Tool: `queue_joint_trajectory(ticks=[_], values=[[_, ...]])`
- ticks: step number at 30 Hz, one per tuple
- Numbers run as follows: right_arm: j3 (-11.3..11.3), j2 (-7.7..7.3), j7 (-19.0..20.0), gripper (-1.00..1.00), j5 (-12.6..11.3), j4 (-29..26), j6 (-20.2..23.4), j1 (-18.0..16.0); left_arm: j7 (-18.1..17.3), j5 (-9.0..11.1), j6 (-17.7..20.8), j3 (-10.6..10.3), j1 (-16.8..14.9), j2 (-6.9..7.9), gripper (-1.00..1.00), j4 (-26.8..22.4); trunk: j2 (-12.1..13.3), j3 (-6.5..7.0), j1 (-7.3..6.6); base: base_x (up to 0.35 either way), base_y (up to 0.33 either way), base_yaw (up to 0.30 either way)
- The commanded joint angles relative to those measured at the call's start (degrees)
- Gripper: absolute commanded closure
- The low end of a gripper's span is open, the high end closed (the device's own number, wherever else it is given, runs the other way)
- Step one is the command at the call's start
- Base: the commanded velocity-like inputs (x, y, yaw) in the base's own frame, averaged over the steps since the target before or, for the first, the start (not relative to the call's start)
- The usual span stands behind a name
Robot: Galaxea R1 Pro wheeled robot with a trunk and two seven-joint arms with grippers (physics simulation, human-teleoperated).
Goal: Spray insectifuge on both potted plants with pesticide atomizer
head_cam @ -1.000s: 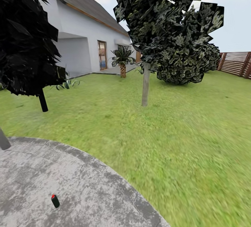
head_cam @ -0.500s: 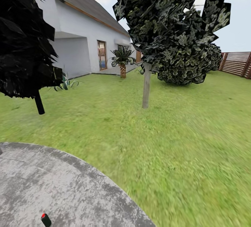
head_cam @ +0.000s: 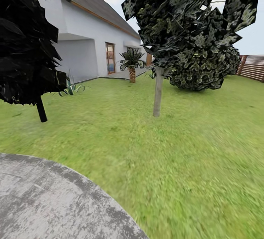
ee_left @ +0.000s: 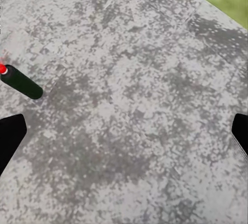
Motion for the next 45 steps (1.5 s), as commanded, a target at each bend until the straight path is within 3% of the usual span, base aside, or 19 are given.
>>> queue_joint_trajectory(ticks=[1, 45], values=[[-0.02, -0.01, -0.03, -1.0, 0.28, 0.04, -0.15, -0.02, 0.13, 0.03, -0.2, -0.02, -0.05, 0.0, -1.0, 0.06, -0.02, -0.06, 0.03, 0.319, -0.11, 0.202], [0.07, -0.01, -0.03, -1.0, 0.28, 0.05, -0.15, -0.02, 0.13, 0.03, -0.2, -0.02, -0.05, 0.0, -1.0, 0.06, -0.02, -0.06, 0.03, 0.302, -0.147, 0.274]])
